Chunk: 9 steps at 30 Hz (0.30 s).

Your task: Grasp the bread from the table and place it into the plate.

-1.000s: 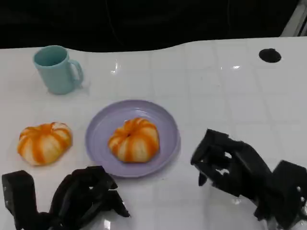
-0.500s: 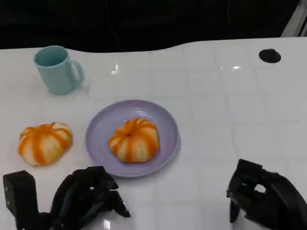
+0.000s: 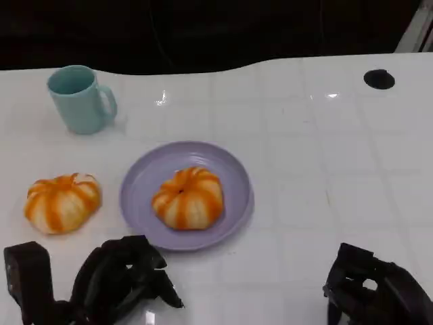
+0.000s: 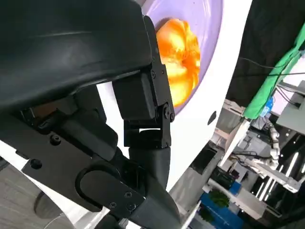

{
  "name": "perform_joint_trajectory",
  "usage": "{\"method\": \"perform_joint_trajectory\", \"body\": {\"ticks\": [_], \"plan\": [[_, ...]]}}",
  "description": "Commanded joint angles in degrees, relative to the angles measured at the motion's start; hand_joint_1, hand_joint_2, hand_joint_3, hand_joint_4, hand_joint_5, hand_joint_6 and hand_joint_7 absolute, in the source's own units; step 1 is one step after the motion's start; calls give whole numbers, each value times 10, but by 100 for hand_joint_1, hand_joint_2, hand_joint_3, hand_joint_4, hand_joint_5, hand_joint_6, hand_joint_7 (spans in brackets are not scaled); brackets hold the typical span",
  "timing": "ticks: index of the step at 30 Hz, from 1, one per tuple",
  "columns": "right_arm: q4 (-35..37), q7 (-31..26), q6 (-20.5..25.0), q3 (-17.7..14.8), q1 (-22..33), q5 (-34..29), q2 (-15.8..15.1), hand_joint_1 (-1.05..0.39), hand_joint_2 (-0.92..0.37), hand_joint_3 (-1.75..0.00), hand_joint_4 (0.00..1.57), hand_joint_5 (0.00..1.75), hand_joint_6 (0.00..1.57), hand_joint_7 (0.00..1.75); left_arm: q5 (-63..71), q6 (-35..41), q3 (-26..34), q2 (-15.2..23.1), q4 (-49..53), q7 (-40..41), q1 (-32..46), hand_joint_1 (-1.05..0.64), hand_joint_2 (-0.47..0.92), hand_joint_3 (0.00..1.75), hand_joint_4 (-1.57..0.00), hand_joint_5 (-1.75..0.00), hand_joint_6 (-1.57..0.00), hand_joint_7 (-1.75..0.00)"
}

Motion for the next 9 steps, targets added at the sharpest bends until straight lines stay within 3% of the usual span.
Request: {"method": "perform_joint_trajectory", "body": {"ticks": [1, 9], "plan": [[17, -2, -18, 0, -8, -2, 5, -56, -92, -25, 75, 175, 60, 167, 8, -1, 4, 13, 8, 0, 10, -105, 70, 0, -157, -66, -157, -56], [23, -6, -17, 2, -18, -2, 15, -58, -92, -24, 75, 175, 61, 164, 7, -6, 7, 19, 17, -5, 5, -105, 71, 0, -157, -65, -157, -55]]}}
